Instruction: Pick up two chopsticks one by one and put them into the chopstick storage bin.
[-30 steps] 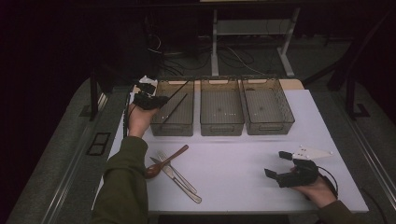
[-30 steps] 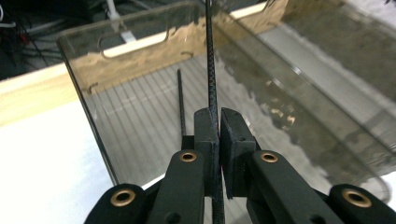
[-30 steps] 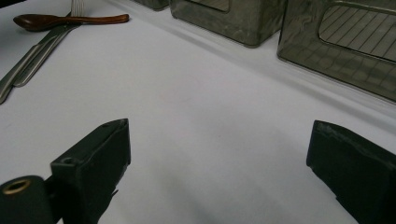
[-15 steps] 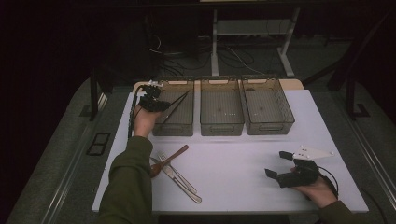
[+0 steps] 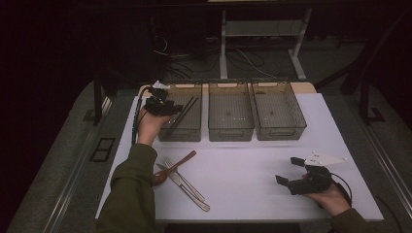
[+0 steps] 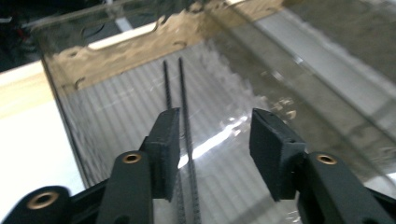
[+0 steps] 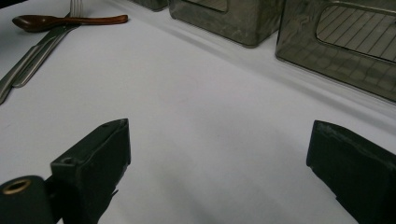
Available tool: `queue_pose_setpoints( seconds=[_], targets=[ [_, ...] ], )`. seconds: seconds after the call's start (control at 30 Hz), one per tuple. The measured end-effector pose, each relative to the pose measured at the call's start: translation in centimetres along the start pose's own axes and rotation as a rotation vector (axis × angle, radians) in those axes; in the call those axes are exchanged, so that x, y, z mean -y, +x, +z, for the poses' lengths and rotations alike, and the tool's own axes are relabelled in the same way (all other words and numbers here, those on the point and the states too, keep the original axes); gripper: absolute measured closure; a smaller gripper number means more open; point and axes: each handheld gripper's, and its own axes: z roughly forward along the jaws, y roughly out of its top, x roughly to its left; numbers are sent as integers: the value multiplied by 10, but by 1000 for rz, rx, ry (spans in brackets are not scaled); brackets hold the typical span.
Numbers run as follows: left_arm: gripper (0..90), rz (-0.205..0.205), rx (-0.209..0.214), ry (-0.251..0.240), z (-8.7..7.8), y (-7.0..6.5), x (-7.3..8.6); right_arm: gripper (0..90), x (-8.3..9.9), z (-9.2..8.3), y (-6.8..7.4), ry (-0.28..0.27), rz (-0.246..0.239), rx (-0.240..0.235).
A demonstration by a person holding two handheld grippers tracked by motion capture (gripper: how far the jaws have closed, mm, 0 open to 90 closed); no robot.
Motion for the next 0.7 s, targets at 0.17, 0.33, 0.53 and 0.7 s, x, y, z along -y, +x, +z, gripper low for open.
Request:
queue_pose_setpoints(
  seconds=[0.17, 0.33, 0.53, 0.7],
  targets=[
    [420, 28, 66, -48, -13, -12, -1, 57, 0, 0, -1, -4, 12, 2],
    [365, 61, 128, -83, -25, -30, 3, 57, -1, -1, -1, -7, 14, 4],
    [326, 86, 190, -104, -38, -50, 14, 57, 0, -2, -1, -6, 12, 2],
    [300, 104, 226, -115, -44, -64, 27, 57, 1, -2, -1, -6, 14, 2]
  ],
)
